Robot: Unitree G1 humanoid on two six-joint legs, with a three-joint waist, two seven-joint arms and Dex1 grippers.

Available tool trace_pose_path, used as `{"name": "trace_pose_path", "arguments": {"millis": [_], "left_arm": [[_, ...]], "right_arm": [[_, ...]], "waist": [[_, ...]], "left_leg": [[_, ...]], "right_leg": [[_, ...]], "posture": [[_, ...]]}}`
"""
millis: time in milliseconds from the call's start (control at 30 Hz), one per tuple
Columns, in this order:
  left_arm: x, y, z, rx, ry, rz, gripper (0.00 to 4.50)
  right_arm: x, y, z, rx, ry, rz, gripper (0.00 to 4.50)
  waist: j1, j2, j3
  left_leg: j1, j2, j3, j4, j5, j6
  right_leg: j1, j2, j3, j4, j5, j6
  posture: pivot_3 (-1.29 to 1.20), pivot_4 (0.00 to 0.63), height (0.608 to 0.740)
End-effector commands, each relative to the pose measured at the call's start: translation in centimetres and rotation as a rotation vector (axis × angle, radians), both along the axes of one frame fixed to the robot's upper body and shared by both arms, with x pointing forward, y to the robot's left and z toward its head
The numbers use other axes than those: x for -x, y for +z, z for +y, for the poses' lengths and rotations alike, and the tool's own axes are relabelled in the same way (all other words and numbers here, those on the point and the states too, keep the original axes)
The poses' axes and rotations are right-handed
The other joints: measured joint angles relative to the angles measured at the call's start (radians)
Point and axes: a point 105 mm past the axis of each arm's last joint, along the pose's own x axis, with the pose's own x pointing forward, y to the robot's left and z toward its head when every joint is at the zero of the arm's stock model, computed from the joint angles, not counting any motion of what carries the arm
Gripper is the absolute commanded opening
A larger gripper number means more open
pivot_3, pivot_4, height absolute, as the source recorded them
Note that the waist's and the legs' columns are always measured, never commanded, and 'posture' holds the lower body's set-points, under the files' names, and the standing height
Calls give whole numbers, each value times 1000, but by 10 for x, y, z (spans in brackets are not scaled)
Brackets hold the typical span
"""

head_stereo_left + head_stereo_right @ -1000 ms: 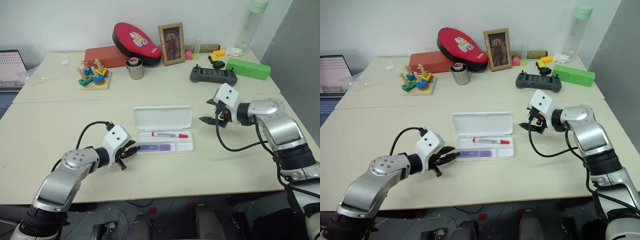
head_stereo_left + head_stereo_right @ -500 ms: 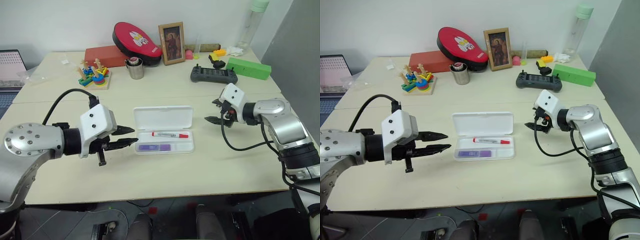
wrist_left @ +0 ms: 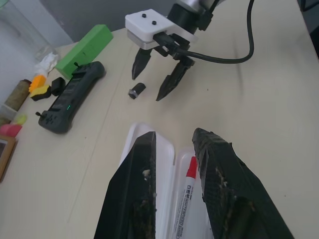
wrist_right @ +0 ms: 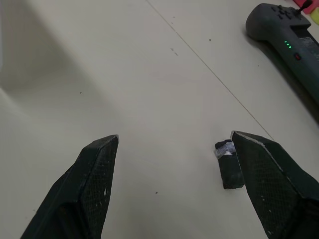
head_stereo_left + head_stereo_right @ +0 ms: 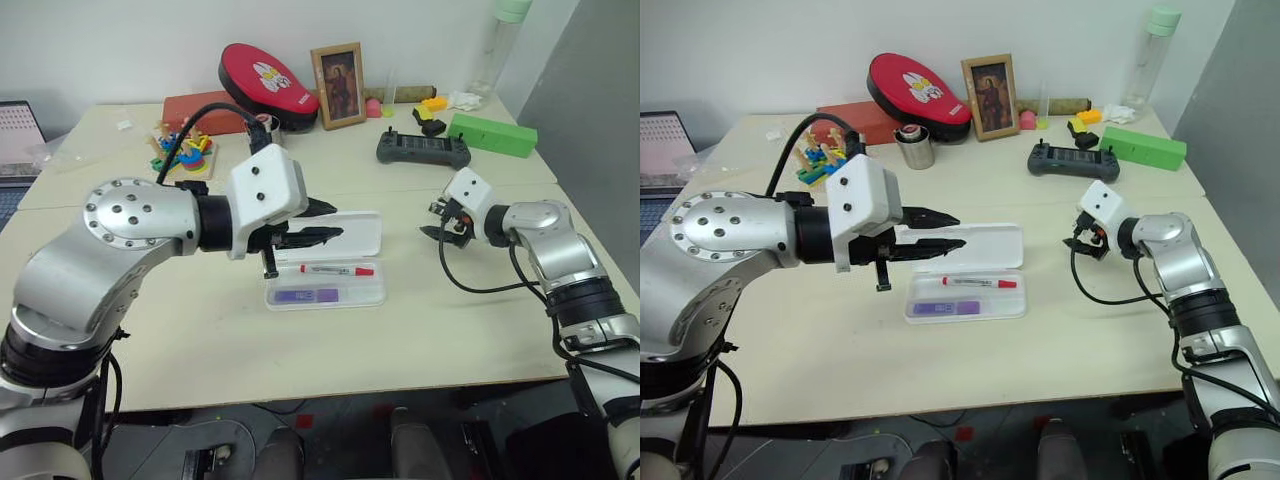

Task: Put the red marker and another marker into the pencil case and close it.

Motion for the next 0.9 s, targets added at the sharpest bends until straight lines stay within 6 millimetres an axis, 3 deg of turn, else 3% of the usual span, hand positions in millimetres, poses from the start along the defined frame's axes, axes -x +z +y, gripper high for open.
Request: {"name": "trace_pose_path", "arguments": {"millis": [33, 200, 333, 800, 900], "left_arm": [[-4, 8, -3, -9, 0, -63, 1265], [-8, 0, 0, -33, 13, -60, 1265], [-13, -3, 3, -36, 31, -56, 1265], [-15, -3, 2, -30, 45, -60, 1265], [-17, -3, 3, -29, 55, -62, 1233]], "right_arm": [[-19, 14, -11, -92, -109, -50, 3800], [-35, 0, -22, -85, -200, -34, 3800], [-44, -7, -17, -153, -236, 12, 3800], [-49, -16, -19, -213, -304, 60, 3800], [-48, -21, -27, -239, -344, 97, 3315]], "waist": [[-4, 0, 0], [-6, 0, 0], [-10, 0, 0], [-18, 0, 0], [-21, 0, 0]], "left_leg": [[0, 0, 0, 0, 0, 0], [1, 0, 0, 0, 0, 1], [1, 0, 0, 0, 0, 1], [1, 0, 0, 0, 0, 0], [1, 0, 0, 0, 0, 0]], "right_leg": [[0, 0, 0, 0, 0, 0], [0, 0, 0, 1, 0, 0], [0, 0, 0, 1, 0, 0], [0, 0, 1, 1, 0, 0], [0, 0, 1, 1, 0, 0]], "posture": [[0, 150, 740], [0, 150, 740], [0, 150, 740], [0, 150, 740], [0, 150, 740]]}}
